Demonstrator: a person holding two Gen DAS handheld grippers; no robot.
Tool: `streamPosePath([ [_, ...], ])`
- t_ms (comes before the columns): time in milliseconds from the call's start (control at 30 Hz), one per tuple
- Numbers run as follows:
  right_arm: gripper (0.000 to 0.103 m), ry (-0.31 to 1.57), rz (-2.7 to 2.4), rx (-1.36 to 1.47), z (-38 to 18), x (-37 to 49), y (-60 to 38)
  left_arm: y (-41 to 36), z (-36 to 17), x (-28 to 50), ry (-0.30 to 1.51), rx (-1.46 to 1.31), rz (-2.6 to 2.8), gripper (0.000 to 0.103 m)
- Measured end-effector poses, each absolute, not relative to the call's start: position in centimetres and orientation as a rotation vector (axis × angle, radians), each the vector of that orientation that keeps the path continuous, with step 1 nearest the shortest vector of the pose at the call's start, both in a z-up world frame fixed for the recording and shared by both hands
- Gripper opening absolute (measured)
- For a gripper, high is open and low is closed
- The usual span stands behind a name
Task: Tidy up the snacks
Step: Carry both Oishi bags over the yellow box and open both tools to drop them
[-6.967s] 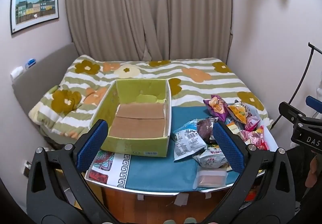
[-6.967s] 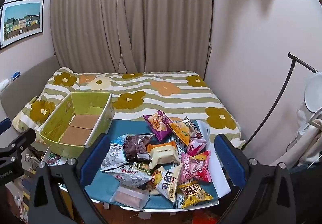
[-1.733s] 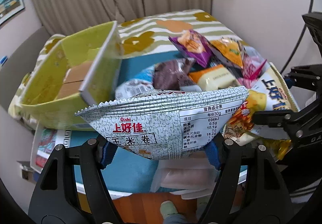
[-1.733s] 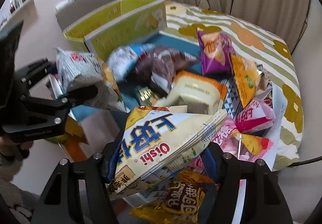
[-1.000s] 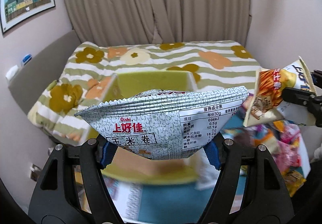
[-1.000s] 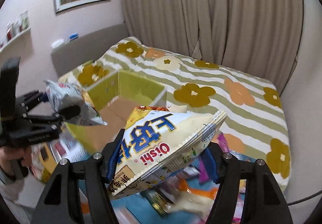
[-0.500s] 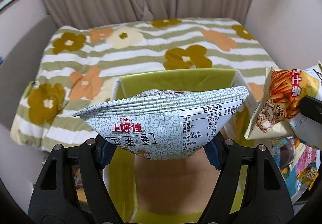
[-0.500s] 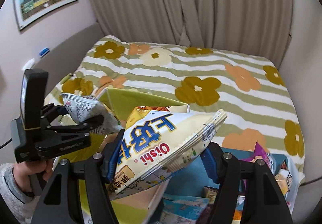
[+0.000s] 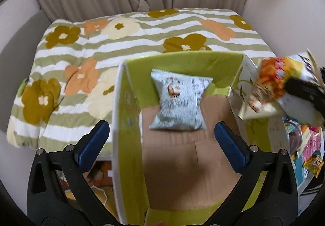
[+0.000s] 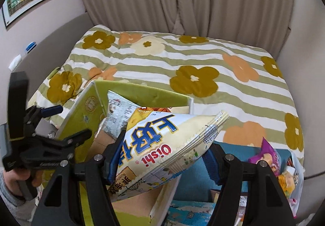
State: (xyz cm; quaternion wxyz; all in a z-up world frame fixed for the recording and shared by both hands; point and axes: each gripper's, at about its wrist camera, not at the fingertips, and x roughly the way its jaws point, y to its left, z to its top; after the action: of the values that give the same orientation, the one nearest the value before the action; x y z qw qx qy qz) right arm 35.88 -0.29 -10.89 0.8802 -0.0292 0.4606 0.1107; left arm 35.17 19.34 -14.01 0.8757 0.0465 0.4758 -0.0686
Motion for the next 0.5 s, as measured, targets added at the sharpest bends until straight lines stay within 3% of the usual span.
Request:
streamPosePath([
  [300,0.067,1.005,0.296,-0.18,-13.4,39.3,2.1,21.4,-13.6,33.2,1.01,0.038,-0.112,0.102],
  [367,0.079,1.008,0.304,-0.215,-14.4,40.0,2.6,21.5,-13.7,33.2,1.01,0.03,-0.118,0.102],
  [400,0.096,1.002,0.305,-0.223,-14.6,40.1,2.7,21.5,-13.7,33.2,1.012,0.027,-0.12,0.102],
  [433,0.103,0.994,0.306,-0.231,-14.8,40.2,2.9,21.5,-13.8,33.1,1.011,0.028,-0.122,0.102],
  [500,0.103,0.98,0.314,-0.22,-14.9,40.0,2.7,21.4,-13.9,33.0,1.01,0.034,-0.119,0.102],
])
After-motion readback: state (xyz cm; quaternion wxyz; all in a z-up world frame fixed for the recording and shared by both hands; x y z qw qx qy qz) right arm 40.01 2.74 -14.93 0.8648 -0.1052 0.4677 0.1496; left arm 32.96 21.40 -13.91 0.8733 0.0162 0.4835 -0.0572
